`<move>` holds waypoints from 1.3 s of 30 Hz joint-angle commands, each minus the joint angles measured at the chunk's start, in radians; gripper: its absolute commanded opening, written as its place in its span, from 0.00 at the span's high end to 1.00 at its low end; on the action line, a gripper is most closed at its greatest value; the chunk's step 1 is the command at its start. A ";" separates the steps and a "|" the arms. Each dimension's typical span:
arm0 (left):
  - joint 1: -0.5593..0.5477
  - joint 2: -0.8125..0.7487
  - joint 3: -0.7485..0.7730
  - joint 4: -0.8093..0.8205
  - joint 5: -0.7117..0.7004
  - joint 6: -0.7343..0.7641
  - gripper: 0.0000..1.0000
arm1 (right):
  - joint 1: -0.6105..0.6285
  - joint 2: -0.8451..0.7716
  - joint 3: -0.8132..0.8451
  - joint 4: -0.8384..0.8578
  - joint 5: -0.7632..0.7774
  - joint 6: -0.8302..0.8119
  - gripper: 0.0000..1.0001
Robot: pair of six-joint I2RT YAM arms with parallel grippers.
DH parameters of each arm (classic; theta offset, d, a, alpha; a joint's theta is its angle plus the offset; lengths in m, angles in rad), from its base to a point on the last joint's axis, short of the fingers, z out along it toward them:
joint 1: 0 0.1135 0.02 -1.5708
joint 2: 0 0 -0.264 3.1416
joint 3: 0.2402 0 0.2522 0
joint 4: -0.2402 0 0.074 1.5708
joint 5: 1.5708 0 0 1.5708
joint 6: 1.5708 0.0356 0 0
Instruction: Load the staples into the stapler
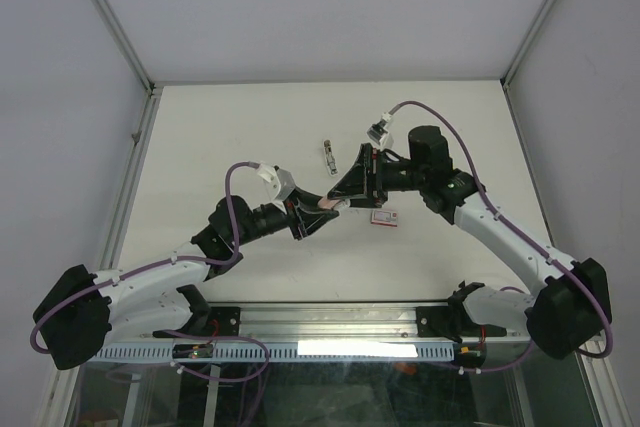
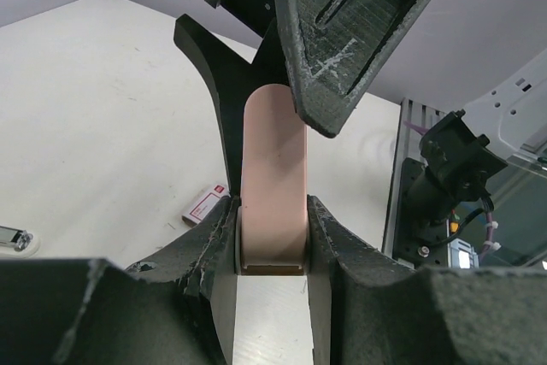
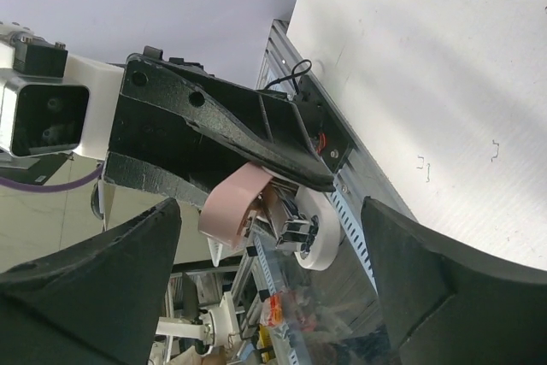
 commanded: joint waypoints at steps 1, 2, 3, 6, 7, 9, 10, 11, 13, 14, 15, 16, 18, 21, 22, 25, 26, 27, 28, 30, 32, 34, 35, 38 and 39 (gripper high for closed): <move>0.001 -0.008 0.026 0.068 -0.034 0.010 1.00 | -0.003 -0.030 0.025 0.019 -0.033 0.002 0.11; 0.002 -0.008 0.024 0.073 -0.038 0.010 1.00 | -0.003 -0.030 0.020 0.019 -0.035 0.004 0.11; 0.001 -0.009 0.020 0.080 -0.040 0.010 1.00 | -0.003 -0.030 0.013 0.020 -0.036 0.006 0.11; 0.001 -0.011 0.017 0.087 -0.042 0.009 1.00 | -0.003 -0.033 0.002 0.031 -0.044 0.015 0.47; 0.000 -0.009 0.018 0.087 -0.043 0.010 1.00 | -0.003 -0.033 0.000 0.030 -0.042 0.016 0.77; 0.002 -0.009 0.017 0.087 -0.047 0.010 1.00 | -0.003 -0.034 0.000 0.023 -0.034 0.014 1.00; 0.001 -0.009 0.017 0.087 -0.046 0.009 1.00 | -0.002 -0.034 -0.001 0.024 -0.033 0.014 1.00; 0.002 -0.011 0.016 0.088 -0.047 0.008 1.00 | -0.002 -0.036 -0.004 0.029 -0.031 0.016 1.00; 0.001 -0.011 0.014 0.088 -0.046 0.008 1.00 | -0.003 -0.039 -0.007 0.040 -0.028 0.021 1.00; 0.001 -0.012 0.014 0.087 -0.046 0.009 1.00 | -0.002 -0.040 -0.008 0.045 -0.023 0.024 1.00; 0.001 -0.012 0.013 0.087 -0.046 0.008 1.00 | -0.003 -0.041 -0.008 0.052 -0.025 0.027 1.00; 0.000 -0.013 0.013 0.088 -0.045 0.010 1.00 | -0.003 -0.038 -0.008 0.062 -0.033 0.027 0.99; 0.001 -0.012 0.013 0.088 -0.041 0.013 1.00 | -0.004 -0.032 -0.009 0.086 -0.052 0.061 0.54; 0.002 -0.008 0.016 0.082 -0.037 0.017 1.00 | -0.004 -0.035 -0.008 0.112 -0.062 0.085 0.15; 0.002 -0.007 0.016 0.081 -0.036 0.017 1.00 | -0.003 -0.035 -0.004 0.112 -0.066 0.086 0.12; 0.000 -0.005 0.016 0.080 -0.031 0.021 1.00 | -0.004 -0.033 -0.002 0.111 -0.070 0.088 0.20; 0.002 -0.005 0.017 0.080 -0.032 0.022 1.00 | -0.004 -0.032 -0.004 0.107 -0.068 0.086 0.47; 0.001 -0.005 0.016 0.080 -0.034 0.021 1.00 | -0.004 -0.030 -0.006 0.097 -0.057 0.082 0.89; 0.000 -0.005 0.017 0.079 -0.035 0.023 1.00 | -0.005 -0.027 -0.004 0.075 -0.048 0.070 1.00; 0.001 -0.006 0.017 0.076 -0.033 0.027 1.00 | -0.005 -0.023 -0.007 0.054 -0.037 0.054 1.00; 0.000 -0.006 0.015 0.076 -0.032 0.031 1.00 | -0.006 -0.016 -0.009 0.060 -0.038 0.057 1.00; 0.000 -0.005 0.012 0.075 -0.028 0.039 1.00 | -0.007 -0.005 -0.009 0.081 -0.060 0.070 0.81; 0.000 -0.003 0.012 0.074 -0.027 0.046 1.00 | -0.007 0.000 -0.010 0.092 -0.068 0.082 0.52; -0.001 0.003 0.017 0.058 -0.020 0.072 1.00 | -0.007 0.004 -0.007 0.100 -0.067 0.093 0.07; -0.001 0.006 0.019 0.051 -0.022 0.084 1.00 | -0.007 0.007 -0.006 0.096 -0.069 0.092 0.04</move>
